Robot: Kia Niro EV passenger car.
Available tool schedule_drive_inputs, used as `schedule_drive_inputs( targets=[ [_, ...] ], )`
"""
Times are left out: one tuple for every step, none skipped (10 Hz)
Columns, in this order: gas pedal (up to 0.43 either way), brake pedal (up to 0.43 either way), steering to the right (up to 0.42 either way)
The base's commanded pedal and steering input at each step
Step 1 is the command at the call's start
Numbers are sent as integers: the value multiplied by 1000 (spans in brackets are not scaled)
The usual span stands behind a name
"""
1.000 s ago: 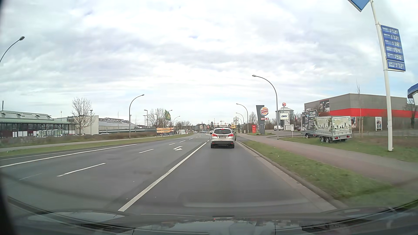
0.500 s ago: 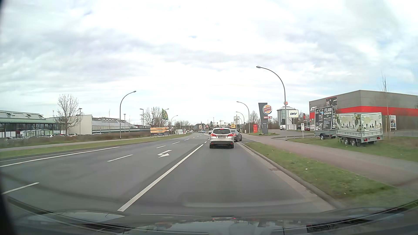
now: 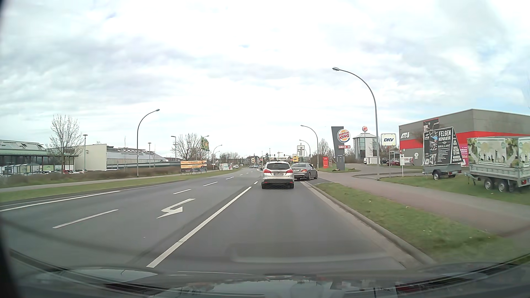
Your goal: Follow the waypoints while adhering to traffic rules and regulations
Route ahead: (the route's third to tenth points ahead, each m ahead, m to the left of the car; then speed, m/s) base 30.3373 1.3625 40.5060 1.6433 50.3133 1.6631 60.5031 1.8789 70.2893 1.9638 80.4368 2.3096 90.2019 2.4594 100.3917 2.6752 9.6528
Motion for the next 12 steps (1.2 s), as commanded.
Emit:
schedule_drive_inputs(
  targets=[
    [150,0,-2],
    [130,0,-3],
    [79,0,-3],
    [79,0,-3],
    [79,0,-3],
    [79,0,-3],
    [79,0,-3],
    [87,0,-3],
    [110,0,-3],
    [118,0,-4],
    [118,0,-4],
    [118,0,-4]
  ],
)
